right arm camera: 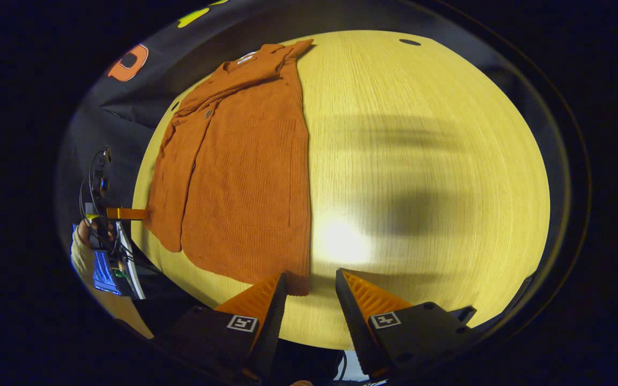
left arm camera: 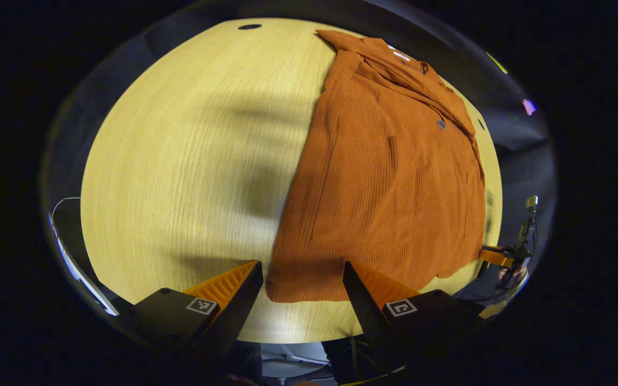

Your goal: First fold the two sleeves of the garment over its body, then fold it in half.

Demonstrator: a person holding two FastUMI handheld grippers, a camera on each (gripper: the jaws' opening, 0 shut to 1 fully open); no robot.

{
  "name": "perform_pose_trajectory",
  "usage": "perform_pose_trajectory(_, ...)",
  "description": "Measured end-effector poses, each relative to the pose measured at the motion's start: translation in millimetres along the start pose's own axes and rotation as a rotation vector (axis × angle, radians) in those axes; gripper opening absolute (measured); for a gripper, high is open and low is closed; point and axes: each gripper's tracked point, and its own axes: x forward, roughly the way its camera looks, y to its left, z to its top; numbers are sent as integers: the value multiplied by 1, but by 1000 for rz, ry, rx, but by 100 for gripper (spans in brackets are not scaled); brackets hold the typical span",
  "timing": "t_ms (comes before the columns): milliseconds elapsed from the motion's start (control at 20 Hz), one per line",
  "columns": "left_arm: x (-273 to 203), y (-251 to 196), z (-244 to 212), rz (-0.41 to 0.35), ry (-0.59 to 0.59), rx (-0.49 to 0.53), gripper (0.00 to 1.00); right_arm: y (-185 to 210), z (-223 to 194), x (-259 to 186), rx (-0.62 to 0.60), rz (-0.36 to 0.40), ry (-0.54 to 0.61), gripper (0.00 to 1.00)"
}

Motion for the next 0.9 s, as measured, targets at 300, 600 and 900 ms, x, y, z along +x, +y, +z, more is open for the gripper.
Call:
perform_pose_trajectory(300,-20,-2,-13,-145,128,63,94,17,4,5,32,120,63,55)
perform_pose_trajectory(600,-35,-6,-24,-275,193,71,91,35,7,12,147,284,140,55)
perform_pose_trajectory(900,-34,-6,-22,-319,192,38,71,49,14,20,152,298,151,54)
